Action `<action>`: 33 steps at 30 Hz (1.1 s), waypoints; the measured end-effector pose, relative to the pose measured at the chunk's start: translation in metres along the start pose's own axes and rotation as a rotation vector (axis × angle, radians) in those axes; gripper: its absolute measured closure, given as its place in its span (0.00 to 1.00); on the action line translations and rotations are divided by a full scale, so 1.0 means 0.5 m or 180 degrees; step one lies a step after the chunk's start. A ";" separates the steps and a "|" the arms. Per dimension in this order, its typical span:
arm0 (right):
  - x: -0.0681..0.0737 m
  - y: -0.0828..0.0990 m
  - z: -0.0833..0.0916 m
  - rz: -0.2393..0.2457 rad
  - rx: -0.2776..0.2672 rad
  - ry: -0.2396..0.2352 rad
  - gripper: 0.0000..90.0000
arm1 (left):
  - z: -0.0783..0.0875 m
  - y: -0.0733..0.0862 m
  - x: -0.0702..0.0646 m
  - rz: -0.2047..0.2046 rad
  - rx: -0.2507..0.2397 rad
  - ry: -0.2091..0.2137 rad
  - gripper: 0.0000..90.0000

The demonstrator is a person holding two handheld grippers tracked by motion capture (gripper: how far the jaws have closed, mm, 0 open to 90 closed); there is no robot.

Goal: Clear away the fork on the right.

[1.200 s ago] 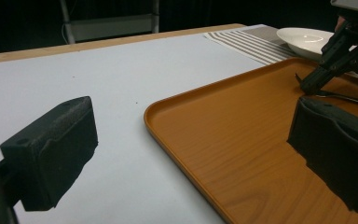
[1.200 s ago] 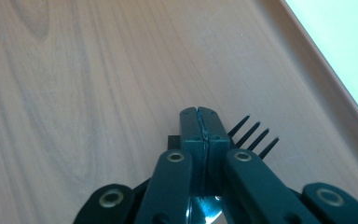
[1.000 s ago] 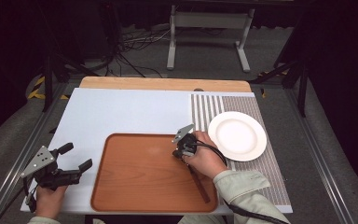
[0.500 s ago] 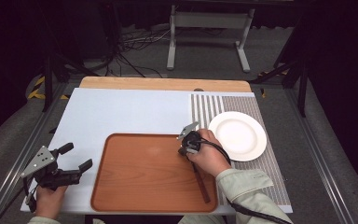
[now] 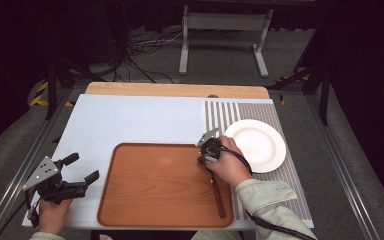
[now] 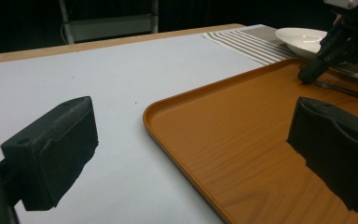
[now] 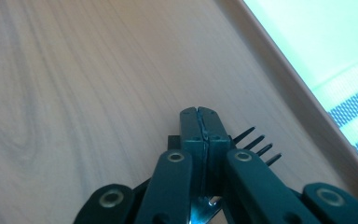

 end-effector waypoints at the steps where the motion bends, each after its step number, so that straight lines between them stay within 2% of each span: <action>1: -0.002 0.002 0.001 -0.0020 0.0001 0.0020 1.00 | 0.000 0.000 0.000 0.0000 0.0001 0.0000 0.03; 25: -0.030 0.028 0.024 -0.0249 0.0054 0.0106 1.00 | -0.002 0.001 0.000 0.0012 0.0016 -0.0001 0.03; 33: -0.028 0.024 0.032 -0.0236 -0.0002 0.0098 0.99 | -0.001 0.002 0.000 0.0020 0.0008 -0.0003 0.03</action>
Point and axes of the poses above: each handheld gripper's, and its own axes: z roughly backward along the jaws, y roughly out of its underside, x roughly to its left, the point moved 1 cm from there along -z, roughly forward along the jaws, and after that the axes turned 7 degrees about -y, right-handed, at the moved point
